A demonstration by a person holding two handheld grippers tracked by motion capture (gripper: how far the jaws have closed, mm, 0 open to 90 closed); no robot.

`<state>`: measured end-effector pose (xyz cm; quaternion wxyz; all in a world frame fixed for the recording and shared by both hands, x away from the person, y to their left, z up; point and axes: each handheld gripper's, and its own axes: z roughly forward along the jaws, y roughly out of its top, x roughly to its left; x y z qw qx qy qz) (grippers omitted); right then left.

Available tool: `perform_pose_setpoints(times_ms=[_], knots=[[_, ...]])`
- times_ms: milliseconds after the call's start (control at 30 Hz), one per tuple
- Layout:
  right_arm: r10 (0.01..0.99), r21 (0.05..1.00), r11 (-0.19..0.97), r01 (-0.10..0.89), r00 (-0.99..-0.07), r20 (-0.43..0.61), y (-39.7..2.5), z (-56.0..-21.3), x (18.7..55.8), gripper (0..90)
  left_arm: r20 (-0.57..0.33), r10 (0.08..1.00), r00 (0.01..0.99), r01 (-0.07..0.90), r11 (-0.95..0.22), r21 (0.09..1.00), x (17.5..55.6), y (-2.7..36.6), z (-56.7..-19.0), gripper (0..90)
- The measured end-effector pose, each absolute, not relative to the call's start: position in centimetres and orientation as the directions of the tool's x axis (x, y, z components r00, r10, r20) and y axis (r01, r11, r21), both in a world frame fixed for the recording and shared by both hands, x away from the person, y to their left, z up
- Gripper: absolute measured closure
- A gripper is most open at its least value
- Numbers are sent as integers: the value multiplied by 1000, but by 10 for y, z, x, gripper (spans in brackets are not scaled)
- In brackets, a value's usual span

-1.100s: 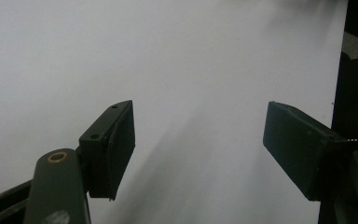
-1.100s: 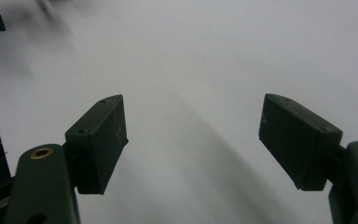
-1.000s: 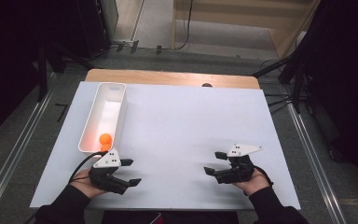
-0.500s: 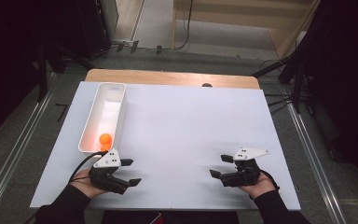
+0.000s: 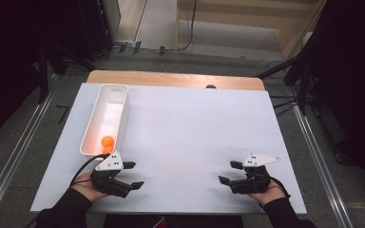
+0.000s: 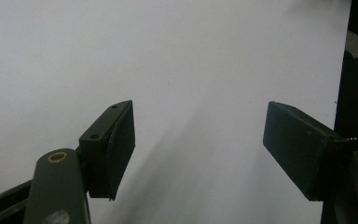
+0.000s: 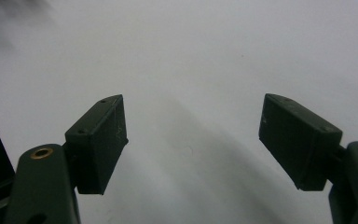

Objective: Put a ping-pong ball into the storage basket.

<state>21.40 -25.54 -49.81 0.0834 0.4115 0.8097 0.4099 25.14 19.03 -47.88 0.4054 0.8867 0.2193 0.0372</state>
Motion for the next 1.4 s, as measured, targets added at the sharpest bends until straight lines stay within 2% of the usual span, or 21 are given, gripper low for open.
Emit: perform_pose_setpoints(times_ms=[1400], knots=[[747, 721, 322, 614, -633, 205, -261, -500, 215, 218, -108, 411, 905, 353, -585, 730, 251, 189, -480, 254]])
